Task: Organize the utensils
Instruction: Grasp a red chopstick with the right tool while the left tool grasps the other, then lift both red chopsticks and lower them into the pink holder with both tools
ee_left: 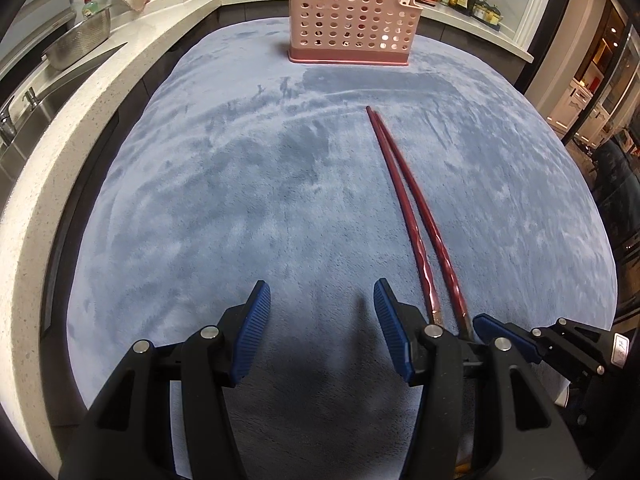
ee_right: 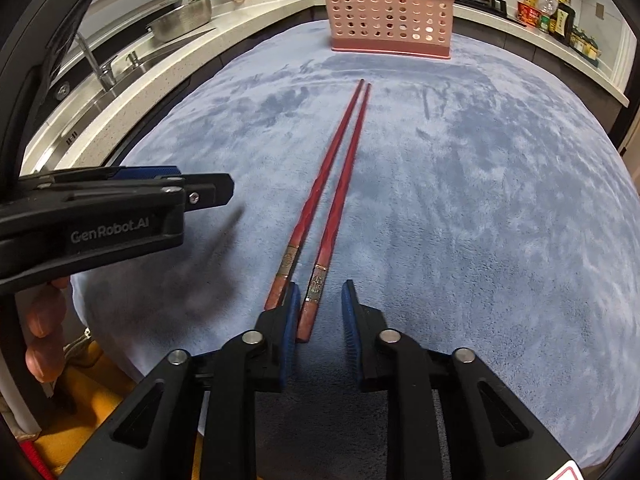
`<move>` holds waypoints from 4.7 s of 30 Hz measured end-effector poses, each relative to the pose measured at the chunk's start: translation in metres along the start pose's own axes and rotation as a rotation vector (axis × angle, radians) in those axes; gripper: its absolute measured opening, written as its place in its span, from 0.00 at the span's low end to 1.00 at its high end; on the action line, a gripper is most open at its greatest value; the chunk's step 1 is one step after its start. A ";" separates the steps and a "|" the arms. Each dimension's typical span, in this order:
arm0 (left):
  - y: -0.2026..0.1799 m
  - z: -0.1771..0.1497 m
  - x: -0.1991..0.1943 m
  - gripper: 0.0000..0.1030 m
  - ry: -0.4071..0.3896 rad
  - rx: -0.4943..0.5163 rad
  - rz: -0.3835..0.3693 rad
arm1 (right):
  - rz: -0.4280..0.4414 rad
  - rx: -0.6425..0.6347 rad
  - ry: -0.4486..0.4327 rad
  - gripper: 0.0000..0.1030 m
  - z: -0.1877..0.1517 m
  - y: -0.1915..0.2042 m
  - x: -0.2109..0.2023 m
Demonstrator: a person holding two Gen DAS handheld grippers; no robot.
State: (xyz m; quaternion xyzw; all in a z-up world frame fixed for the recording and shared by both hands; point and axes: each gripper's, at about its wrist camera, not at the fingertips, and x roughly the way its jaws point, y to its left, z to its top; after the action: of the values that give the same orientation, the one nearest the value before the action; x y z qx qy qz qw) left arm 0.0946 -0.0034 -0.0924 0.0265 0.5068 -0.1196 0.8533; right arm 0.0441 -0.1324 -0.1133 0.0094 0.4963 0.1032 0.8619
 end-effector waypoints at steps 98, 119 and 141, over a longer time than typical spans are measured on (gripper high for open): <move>-0.016 0.038 -0.066 0.07 -0.181 0.065 -0.110 | -0.068 0.180 -0.278 0.07 0.053 -0.061 -0.090; 0.007 0.150 -0.143 0.07 -0.495 0.014 -0.113 | 0.048 0.187 -0.495 0.07 0.157 -0.075 -0.143; 0.019 0.297 -0.193 0.07 -0.789 -0.051 -0.081 | 0.045 0.203 -0.789 0.07 0.303 -0.101 -0.187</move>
State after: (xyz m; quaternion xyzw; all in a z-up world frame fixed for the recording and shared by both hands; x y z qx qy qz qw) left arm 0.2654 -0.0005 0.2182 -0.0627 0.1436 -0.1415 0.9775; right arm 0.2304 -0.2397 0.1883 0.1443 0.1348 0.0608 0.9784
